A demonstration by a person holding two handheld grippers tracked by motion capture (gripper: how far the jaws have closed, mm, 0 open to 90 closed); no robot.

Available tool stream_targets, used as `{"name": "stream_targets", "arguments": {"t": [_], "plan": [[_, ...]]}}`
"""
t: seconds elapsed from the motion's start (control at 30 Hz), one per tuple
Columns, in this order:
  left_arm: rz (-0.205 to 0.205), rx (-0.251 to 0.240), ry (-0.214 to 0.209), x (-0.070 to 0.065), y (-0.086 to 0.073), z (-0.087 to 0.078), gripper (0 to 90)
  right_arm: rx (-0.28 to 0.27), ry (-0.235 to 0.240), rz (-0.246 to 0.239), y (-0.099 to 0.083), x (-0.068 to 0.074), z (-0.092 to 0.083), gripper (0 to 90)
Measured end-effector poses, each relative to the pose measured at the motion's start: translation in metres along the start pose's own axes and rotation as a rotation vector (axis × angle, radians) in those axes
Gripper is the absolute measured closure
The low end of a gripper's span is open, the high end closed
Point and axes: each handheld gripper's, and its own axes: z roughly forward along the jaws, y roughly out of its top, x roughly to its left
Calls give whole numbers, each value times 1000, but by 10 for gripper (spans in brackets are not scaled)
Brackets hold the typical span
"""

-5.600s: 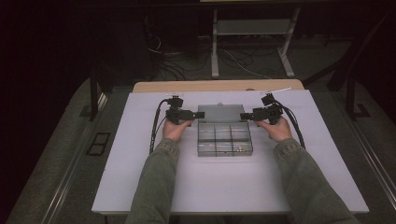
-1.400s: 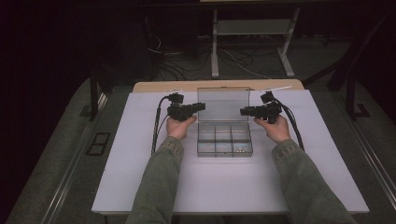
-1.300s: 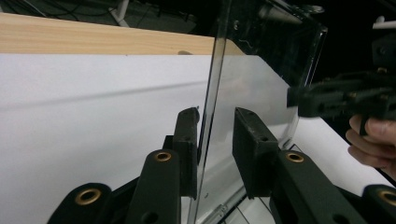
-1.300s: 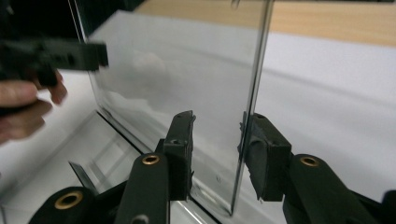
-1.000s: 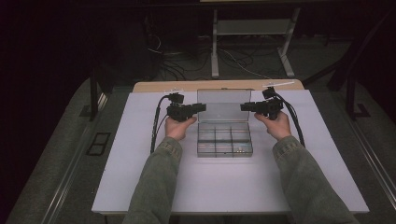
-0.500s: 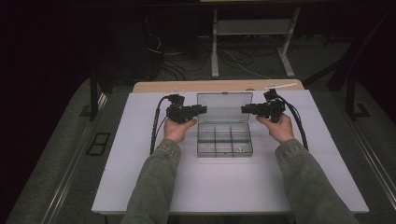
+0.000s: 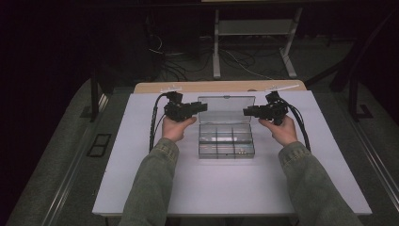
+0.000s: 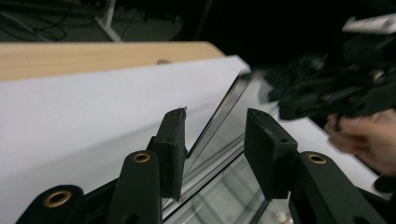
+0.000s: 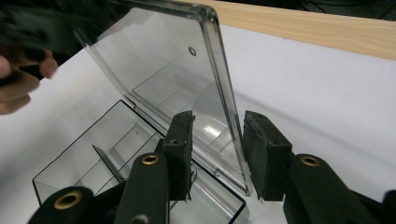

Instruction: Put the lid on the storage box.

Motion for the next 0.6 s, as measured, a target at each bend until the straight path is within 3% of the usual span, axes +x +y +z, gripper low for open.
{"name": "stream_targets", "arguments": {"t": [0.2, 0.33, 0.6], "plan": [[5, -11, -9, -2, 3, -5, 637, 8, 0, 4, 1, 1, -1, 611], [3, -14, -4, -2, 3, -5, 642, -22, 5, 10, 4, 2, -7, 562], [13, -15, 6, -5, 2, -6, 642, -62, -1, -47, 16, 17, -30, 492]]}}
